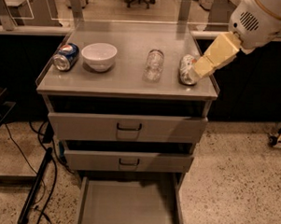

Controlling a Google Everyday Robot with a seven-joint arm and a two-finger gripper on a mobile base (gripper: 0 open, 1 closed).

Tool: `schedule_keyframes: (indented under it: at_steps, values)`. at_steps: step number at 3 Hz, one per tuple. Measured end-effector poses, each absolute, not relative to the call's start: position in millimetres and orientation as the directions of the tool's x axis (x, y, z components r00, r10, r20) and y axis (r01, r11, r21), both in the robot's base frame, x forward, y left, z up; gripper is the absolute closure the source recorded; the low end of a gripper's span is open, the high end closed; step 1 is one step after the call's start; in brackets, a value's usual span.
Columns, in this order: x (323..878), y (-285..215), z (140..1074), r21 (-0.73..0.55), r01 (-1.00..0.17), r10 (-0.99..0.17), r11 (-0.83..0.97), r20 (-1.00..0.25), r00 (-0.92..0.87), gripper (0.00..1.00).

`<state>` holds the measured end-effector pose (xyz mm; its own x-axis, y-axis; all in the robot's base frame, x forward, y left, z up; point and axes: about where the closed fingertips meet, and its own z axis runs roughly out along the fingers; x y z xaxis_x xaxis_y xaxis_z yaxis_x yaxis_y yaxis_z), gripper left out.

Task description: Place water bottle into bottom drawer

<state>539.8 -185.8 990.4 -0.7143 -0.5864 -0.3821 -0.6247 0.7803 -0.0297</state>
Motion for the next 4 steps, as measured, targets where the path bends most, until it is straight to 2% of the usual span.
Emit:
schedule_keyframes:
  at_steps: [1, 2, 4]
  values:
    - [546, -167, 986, 0.02, -0.613, -0.554, 0.79, -0.404, -0.728, 0.0]
    - [570, -122, 994, 0.074, -0.63, -0.525, 0.773, -0.482, -0.701, 0.0]
    - [573, -121, 989, 0.057, -0.62, -0.527, 0.783, -0.469, -0.709, 0.0]
